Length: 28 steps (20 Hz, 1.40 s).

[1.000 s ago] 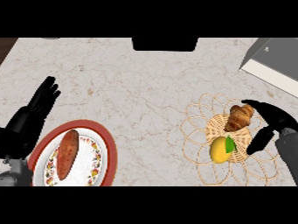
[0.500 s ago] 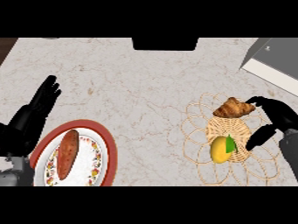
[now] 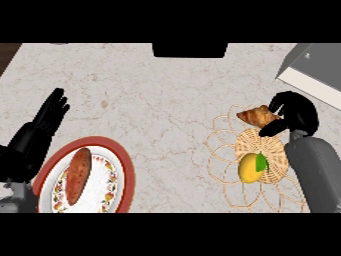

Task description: Pick the croissant from the placemat and place it in the tiered shelf

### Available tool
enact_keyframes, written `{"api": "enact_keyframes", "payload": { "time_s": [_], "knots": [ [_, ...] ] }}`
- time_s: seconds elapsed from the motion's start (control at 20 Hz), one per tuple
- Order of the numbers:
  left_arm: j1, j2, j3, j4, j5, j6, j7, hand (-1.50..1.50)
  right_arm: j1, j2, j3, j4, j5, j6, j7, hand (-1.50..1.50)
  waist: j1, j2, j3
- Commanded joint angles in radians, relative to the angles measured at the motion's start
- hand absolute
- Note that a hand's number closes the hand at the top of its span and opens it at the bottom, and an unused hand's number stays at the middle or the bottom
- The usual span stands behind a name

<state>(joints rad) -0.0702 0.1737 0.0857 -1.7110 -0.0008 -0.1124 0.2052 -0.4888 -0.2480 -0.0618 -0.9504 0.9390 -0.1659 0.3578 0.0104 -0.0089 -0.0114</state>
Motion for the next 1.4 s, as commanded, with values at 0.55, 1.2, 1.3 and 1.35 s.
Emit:
{"api": "enact_keyframes", "payload": {
  "time_s": [0.55,1.2,1.3,1.35],
  "knots": [
    [-0.019,0.019,0.026,0.006,0.009,-0.007,0.010,0.00,-0.354,0.238,0.089,-0.268,0.587,-0.214,0.796,1.50,-0.015,0.000,0.010],
    [0.040,-0.007,0.022,0.046,-0.008,-0.021,-0.090,0.00,-0.491,0.107,-0.101,-0.279,0.526,-0.168,0.679,1.50,-0.006,0.008,0.011],
    [0.036,-0.006,0.024,-0.004,0.004,-0.019,-0.058,0.00,-0.550,0.058,-0.157,-0.179,0.477,-0.214,0.625,1.50,0.003,0.010,0.011],
    [-0.034,-0.026,0.003,0.124,-0.047,0.006,-0.109,0.00,-0.575,0.093,-0.144,-0.163,0.480,-0.254,0.634,1.50,-0.003,0.013,0.011]
  ]
}}
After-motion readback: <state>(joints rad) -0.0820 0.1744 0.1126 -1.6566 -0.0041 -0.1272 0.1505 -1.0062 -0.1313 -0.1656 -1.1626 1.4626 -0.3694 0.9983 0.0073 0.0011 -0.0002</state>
